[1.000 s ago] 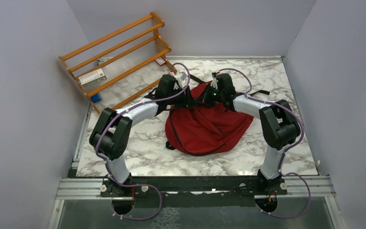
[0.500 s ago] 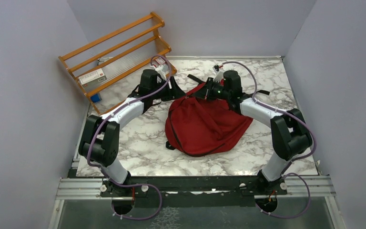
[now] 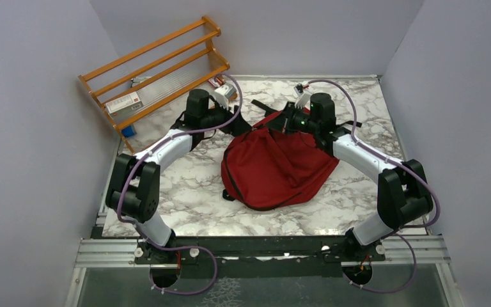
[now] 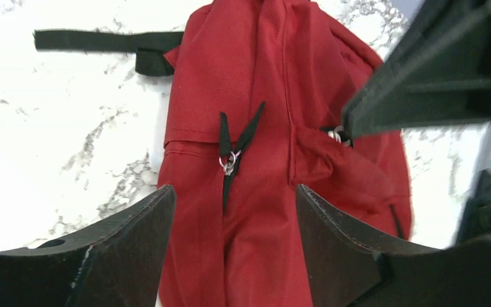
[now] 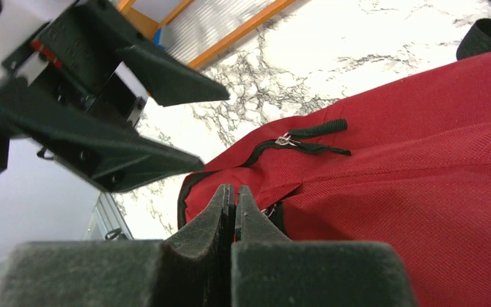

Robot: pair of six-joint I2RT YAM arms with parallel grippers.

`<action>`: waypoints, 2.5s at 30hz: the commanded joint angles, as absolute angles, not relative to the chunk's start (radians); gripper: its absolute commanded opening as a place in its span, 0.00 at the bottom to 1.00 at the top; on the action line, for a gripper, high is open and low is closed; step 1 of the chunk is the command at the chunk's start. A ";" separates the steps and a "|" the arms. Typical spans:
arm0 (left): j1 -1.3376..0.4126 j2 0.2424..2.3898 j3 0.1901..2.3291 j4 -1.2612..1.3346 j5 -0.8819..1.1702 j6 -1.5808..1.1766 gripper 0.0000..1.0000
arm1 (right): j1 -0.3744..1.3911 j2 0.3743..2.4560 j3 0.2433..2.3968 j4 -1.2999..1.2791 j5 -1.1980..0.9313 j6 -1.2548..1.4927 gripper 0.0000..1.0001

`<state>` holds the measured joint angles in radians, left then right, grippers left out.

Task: Pack the student bag
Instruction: Zip the student bag at the center of the board.

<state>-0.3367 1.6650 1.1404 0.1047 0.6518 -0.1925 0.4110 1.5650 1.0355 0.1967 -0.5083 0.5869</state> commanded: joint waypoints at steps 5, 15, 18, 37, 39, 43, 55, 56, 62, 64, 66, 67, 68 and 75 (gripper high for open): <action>-0.422 1.449 0.885 0.431 0.726 0.392 0.74 | 0.397 1.542 1.061 0.177 -0.589 0.634 0.01; -0.523 1.544 0.912 0.431 0.769 0.613 0.66 | 0.396 1.535 1.043 0.185 -0.603 0.665 0.01; -0.523 1.558 0.905 0.431 0.726 0.626 0.64 | 0.396 1.525 1.037 0.180 -0.596 0.667 0.01; -0.523 1.694 0.991 0.431 0.713 0.629 0.42 | 0.396 1.529 1.017 0.188 -0.627 0.684 0.01; -0.523 1.709 1.005 0.431 0.719 0.614 0.36 | 0.396 1.528 1.014 0.185 -0.625 0.682 0.01; -0.523 1.723 1.021 0.422 0.723 0.592 0.14 | 0.396 1.520 1.011 0.169 -0.608 0.668 0.01; -0.480 1.686 0.969 0.355 0.730 0.619 0.00 | 0.392 1.439 0.999 0.051 -0.487 0.557 0.01; -0.470 1.686 0.971 0.354 0.731 0.614 0.00 | 0.390 1.436 0.998 0.039 -0.491 0.547 0.01; -0.424 1.696 0.997 0.342 0.728 0.590 0.00 | 0.385 1.425 0.969 0.002 -0.532 0.497 0.01; -0.414 1.704 1.006 0.338 0.723 0.575 0.00 | 0.385 1.424 0.947 -0.031 -0.544 0.486 0.01; -0.407 1.715 1.018 0.334 0.723 0.562 0.00 | 0.385 1.425 0.927 -0.032 -0.554 0.481 0.01; -0.405 1.722 1.025 0.331 0.721 0.557 0.00 | 0.385 1.425 0.918 -0.033 -0.557 0.478 0.01; -0.404 1.730 1.032 0.327 0.716 0.551 0.00 | 0.385 1.426 0.912 -0.037 -0.561 0.474 0.01; -0.397 1.783 1.099 0.277 0.663 0.529 0.00 | 0.385 1.427 0.887 -0.094 -0.574 0.429 0.01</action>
